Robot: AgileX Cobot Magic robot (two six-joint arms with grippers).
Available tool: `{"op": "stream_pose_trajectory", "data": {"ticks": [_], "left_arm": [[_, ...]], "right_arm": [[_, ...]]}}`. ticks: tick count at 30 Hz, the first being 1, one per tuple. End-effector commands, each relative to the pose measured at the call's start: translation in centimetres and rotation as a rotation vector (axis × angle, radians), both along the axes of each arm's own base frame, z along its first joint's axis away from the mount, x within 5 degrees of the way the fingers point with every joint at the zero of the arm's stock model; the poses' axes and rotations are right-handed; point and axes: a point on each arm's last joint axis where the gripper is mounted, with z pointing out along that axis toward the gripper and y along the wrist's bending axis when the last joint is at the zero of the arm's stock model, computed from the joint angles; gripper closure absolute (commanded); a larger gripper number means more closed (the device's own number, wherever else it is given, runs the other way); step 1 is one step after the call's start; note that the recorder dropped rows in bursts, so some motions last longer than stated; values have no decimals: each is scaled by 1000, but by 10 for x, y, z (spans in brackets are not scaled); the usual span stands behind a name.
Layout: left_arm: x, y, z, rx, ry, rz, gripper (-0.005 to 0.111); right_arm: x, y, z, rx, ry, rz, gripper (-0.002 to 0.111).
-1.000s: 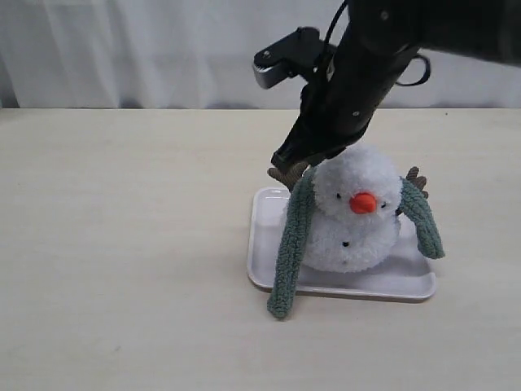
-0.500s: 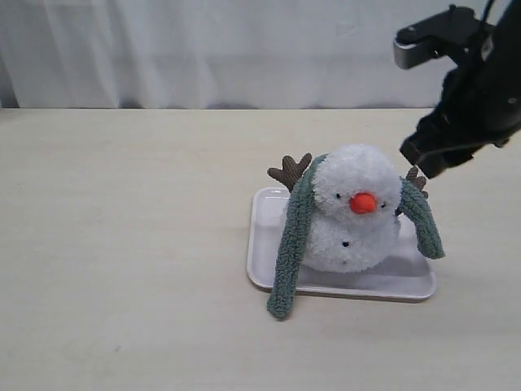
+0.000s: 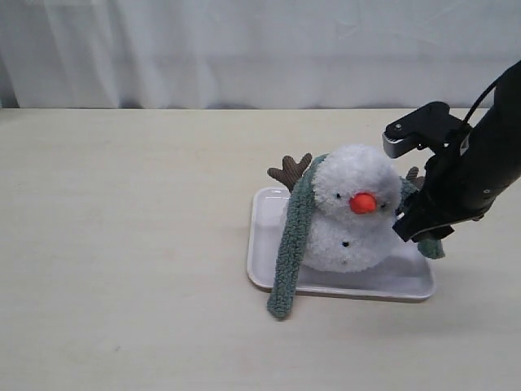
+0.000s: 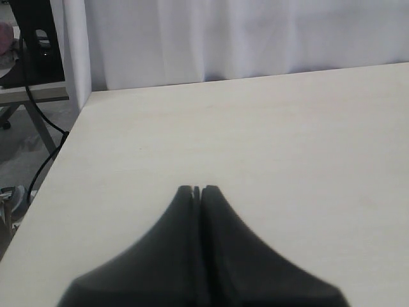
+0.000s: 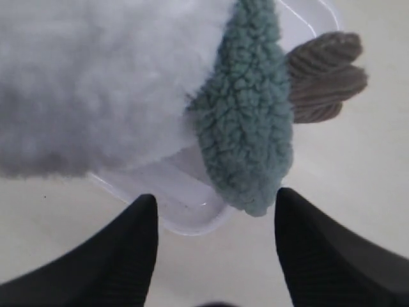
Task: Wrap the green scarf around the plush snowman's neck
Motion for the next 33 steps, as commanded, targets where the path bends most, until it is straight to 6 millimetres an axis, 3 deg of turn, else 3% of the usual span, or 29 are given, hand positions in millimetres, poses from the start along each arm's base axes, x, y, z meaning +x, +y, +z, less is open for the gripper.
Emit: {"op": "stream_pose_trajectory", "data": {"ticks": [1,8,10,15,26,33], "left_arm": [[0,0,0,-7,-13,4,107],[0,0,0,-7,-13,4,107],[0,0,0,-7,-13,4,107],[0,0,0,-7,-13,4,107],[0,0,0,-7,-13,4,107],[0,0,0,-7,-13,4,107]], "right_arm": [[9,0,-15,-9,-9,-9,55],[22,2,-25,3,-77,-53,59],[22,2,-25,8,-83,-60,69],[18,0,-23,-12,-48,-46,104],[-4,-6,29,2,-150,-53,104],[-17,-21,44,-138,-147,-66,104]]}}
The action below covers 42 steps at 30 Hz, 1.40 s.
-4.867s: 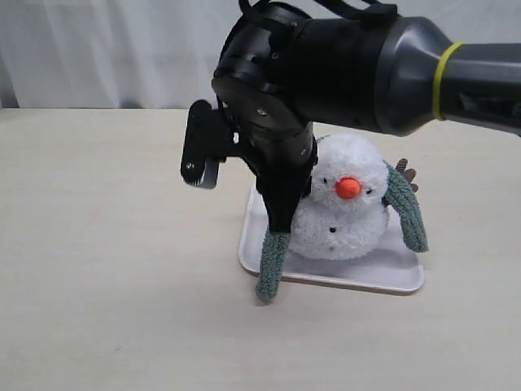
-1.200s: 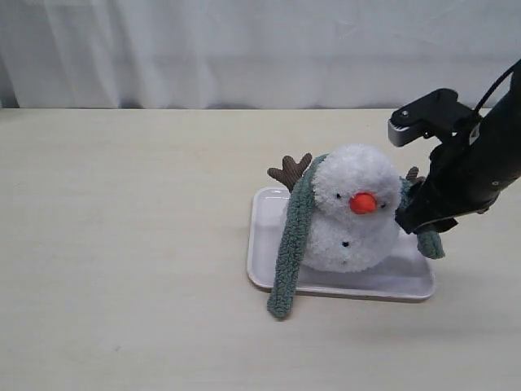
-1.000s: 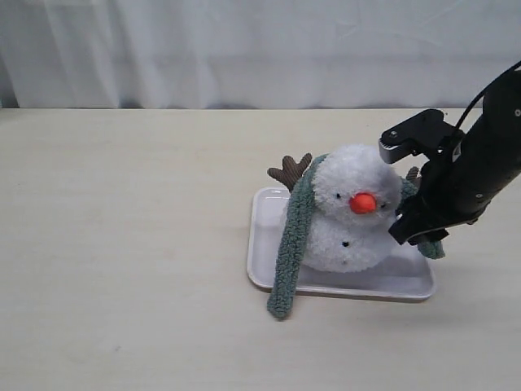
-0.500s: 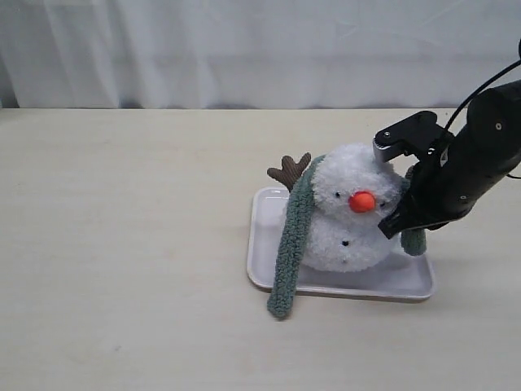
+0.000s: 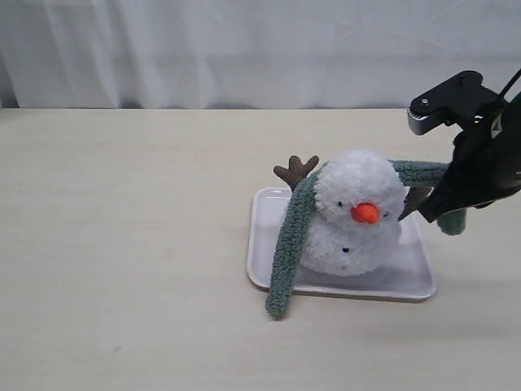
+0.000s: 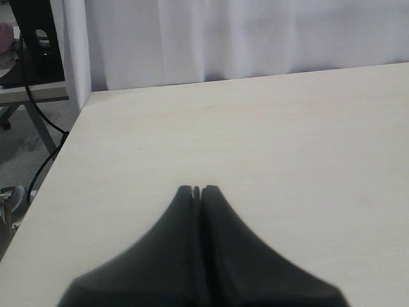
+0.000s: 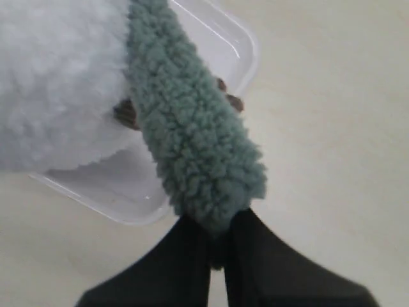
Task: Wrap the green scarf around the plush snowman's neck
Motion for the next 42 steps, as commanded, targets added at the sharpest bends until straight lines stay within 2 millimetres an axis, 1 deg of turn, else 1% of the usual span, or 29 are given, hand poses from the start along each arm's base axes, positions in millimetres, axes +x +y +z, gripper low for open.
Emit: {"op": "stream_pose_trajectory", "data": {"ticks": [1,4,8,11,14,17,19,20,22,24,27,30,35,38,41,42], "left_arm": [[0,0,0,-7,-13,4,107],[0,0,0,-7,-13,4,107],[0,0,0,-7,-13,4,107],[0,0,0,-7,-13,4,107],[0,0,0,-7,-13,4,107],[0,0,0,-7,-13,4,107],[0,0,0,-7,-13,4,107],[0,0,0,-7,-13,4,107],[0,0,0,-7,-13,4,107],[0,0,0,-7,-13,4,107],[0,0,0,-7,-13,4,107],[0,0,0,-7,-13,4,107],[0,0,0,-7,-13,4,107],[0,0,0,-7,-13,4,107],[0,0,0,-7,-13,4,107],[0,0,0,-7,-13,4,107]], "right_arm": [[-5,-8,11,-53,-38,-40,104],[-6,-10,15,-59,-68,-46,104],[-7,-9,16,-24,-60,-89,104],[-16,2,11,105,44,-103,104],[-23,7,6,145,149,-97,104],[-24,10,-12,154,246,-107,104],[-23,10,-31,143,310,-116,104],[-21,12,-40,151,348,-127,104],[-19,19,-49,202,402,-97,104],[-19,28,-52,285,433,-39,104],[-17,35,-53,354,419,7,104],[-12,36,-60,349,413,-2,104],[-8,36,-81,335,480,-22,104],[-6,37,-87,330,502,-26,103],[-6,37,-87,330,504,-26,68],[-6,38,-81,332,524,-20,53]]}}
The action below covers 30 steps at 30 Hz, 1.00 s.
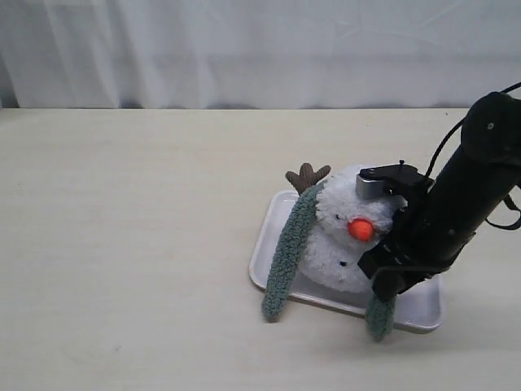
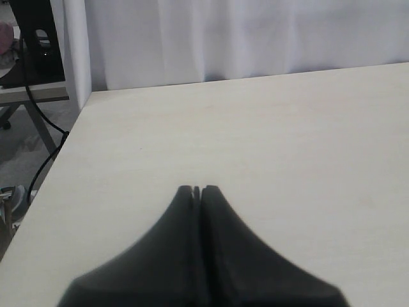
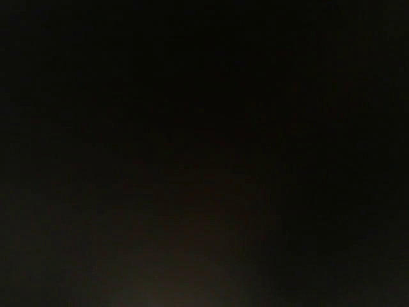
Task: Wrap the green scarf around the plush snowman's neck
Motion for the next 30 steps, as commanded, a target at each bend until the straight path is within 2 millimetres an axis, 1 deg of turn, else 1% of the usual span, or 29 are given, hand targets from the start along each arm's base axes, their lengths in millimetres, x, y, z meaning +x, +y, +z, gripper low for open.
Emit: {"op": "stream_pose_trajectory", "data": {"ticks": [1,4,5,7,8,10,16,20,26,30], "left_arm": [[0,0,0,-7,-13,4,107],[0,0,0,-7,-13,4,107],[0,0,0,-7,-13,4,107],[0,0,0,-7,-13,4,107],[0,0,0,-7,-13,4,107],[0,0,0,-7,-13,4,107],[0,0,0,-7,-13,4,107],[0,0,0,-7,-13,4,107],[0,0,0,-7,-13,4,107],[0,0,0,-7,-13,4,107]], "right_arm": [[-1,0,5,-2,61,24,48],[-3,1,16,-3,146,29,47],[-4,-6,16,-83,159,10,47],[-1,-27,15,-323,122,-78,47],[-1,-28,14,-342,121,-95,47],[-2,-22,14,-277,137,-78,47],[-5,-21,18,-251,148,-67,47],[-8,-21,37,-240,111,-69,47],[-11,-20,80,-158,-135,-103,47],[-18,-19,105,-85,-263,-112,47]]}}
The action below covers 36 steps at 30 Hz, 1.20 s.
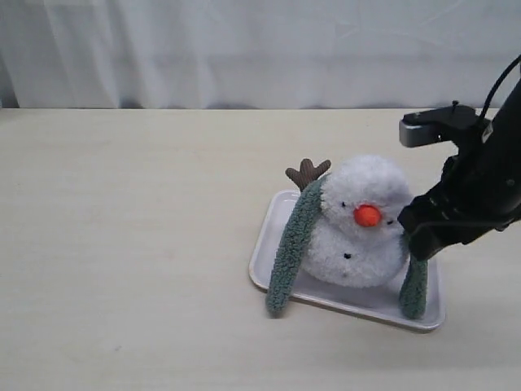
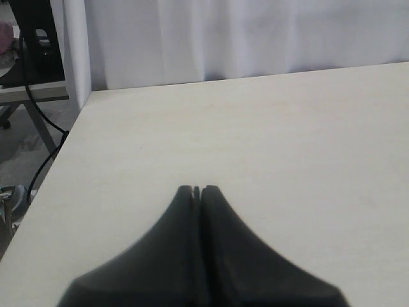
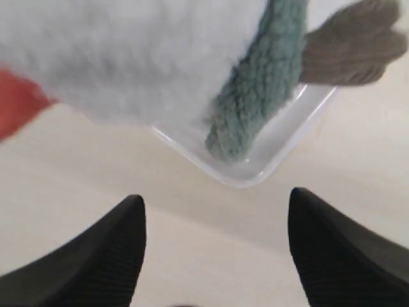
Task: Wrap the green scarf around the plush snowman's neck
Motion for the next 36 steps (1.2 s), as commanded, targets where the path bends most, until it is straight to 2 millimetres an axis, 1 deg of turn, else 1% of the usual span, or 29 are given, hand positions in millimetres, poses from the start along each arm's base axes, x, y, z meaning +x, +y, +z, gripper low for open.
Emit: {"op": "stream_pose_trajectory", "data": {"ticks": [1,4,7,14,20,25,31,36], "left_arm": [[0,0,0,-7,-15,4,107],[0,0,0,-7,-15,4,107],[0,0,0,-7,-15,4,107],[0,0,0,-7,-15,4,107],[0,0,0,-7,-15,4,107],[0,0,0,-7,-15,4,107],[0,0,0,-7,-15,4,107],[0,0,0,-7,-15,4,107]], "right_arm": [[-6,2,28,75,-160,14,47],[-8,2,41,115,-284,7,47],[-9,4,44,157,-358,12,47],[-7,10,35,225,-456,57,47],[-12,10,31,220,-398,84,47],[-11,9,29,197,-399,95,47],[-4,14,12,212,-321,125,47],[7,17,0,216,-335,152,47]]}}
